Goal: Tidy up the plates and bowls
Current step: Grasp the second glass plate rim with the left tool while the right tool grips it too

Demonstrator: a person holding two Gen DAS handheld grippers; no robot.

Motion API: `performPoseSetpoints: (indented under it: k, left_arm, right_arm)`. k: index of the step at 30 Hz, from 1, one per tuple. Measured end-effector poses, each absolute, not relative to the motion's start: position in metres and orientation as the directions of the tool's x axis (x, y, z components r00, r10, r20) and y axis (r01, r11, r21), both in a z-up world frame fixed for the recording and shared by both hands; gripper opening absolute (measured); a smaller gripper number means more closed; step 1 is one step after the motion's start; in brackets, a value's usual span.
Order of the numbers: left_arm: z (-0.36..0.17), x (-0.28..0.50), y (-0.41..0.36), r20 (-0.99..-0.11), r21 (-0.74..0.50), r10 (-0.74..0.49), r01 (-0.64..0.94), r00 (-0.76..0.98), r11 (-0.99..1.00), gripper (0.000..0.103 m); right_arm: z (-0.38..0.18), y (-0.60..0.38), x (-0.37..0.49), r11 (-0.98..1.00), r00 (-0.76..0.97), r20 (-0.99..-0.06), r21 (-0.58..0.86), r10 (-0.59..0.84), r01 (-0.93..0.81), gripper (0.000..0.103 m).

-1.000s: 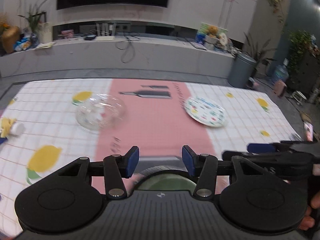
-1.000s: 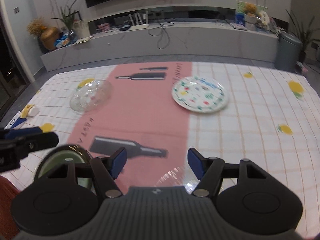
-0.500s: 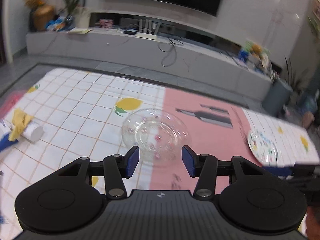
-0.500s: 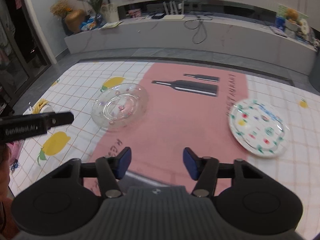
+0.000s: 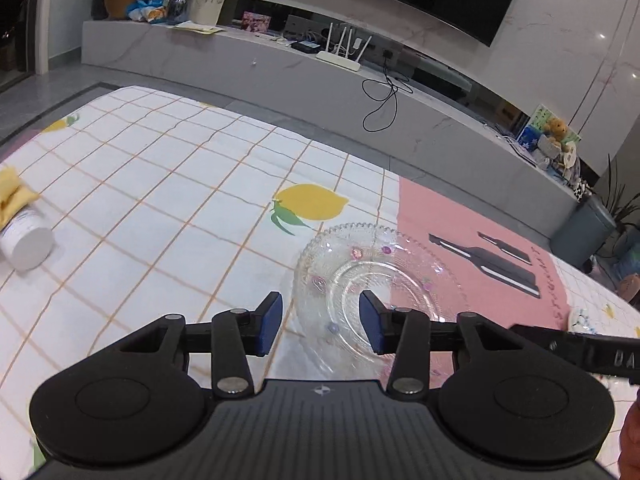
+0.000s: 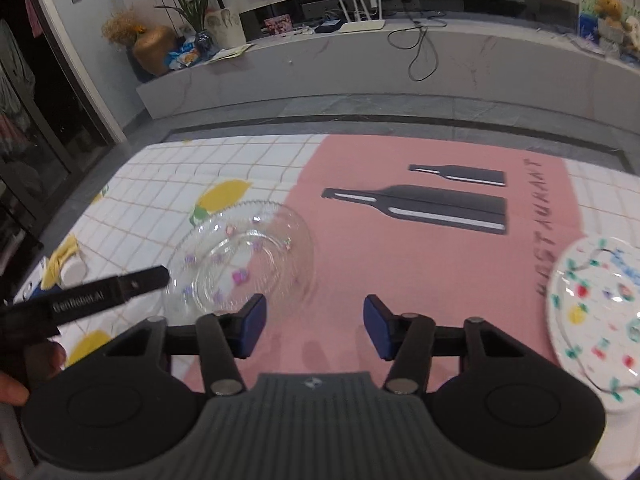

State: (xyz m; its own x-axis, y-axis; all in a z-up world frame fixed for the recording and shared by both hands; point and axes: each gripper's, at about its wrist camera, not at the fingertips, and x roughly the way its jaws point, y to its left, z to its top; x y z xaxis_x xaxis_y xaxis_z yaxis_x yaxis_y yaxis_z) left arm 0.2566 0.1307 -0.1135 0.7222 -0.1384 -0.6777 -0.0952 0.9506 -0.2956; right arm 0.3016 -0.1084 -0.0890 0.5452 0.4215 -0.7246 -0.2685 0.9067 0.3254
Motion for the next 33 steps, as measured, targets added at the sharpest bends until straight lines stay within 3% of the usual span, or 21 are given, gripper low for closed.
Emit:
performPoseSetpoints:
  k: [3, 15, 23, 33]
  left_arm:
    - [-0.120, 0.262, 0.132, -0.683, -0.277, -0.130, -0.090, 0.719, 0.957, 0.038]
    - [-0.134, 0.273, 0.134, -0.684, -0.296, -0.158, -0.073, 0.712, 0.952, 0.023]
    - [-0.132, 0.274, 0.135, -0.686, -0.307, -0.150, -0.096, 0.712, 0.947, 0.019]
    - [-0.130, 0.276, 0.135, -0.707, -0.307, -0.144, -0.117, 0.692, 0.944, 0.016]
  right_arm:
    - [-0.102, -0.110, 0.318, 0.883, 0.513, -0.720, 0.401, 0.467, -0.242, 0.026]
    - [-0.128, -0.105, 0.342, 0.862, 0.501, -0.707, 0.463, 0.499, -0.206, 0.023]
    - [-0.130, -0.093, 0.345, 0.872, 0.509, -0.712, 0.441, 0.483, -0.211, 0.010]
    - [-0.126, -0.090, 0.343, 0.884, 0.508, -0.727, 0.427, 0.462, -0.193, 0.008]
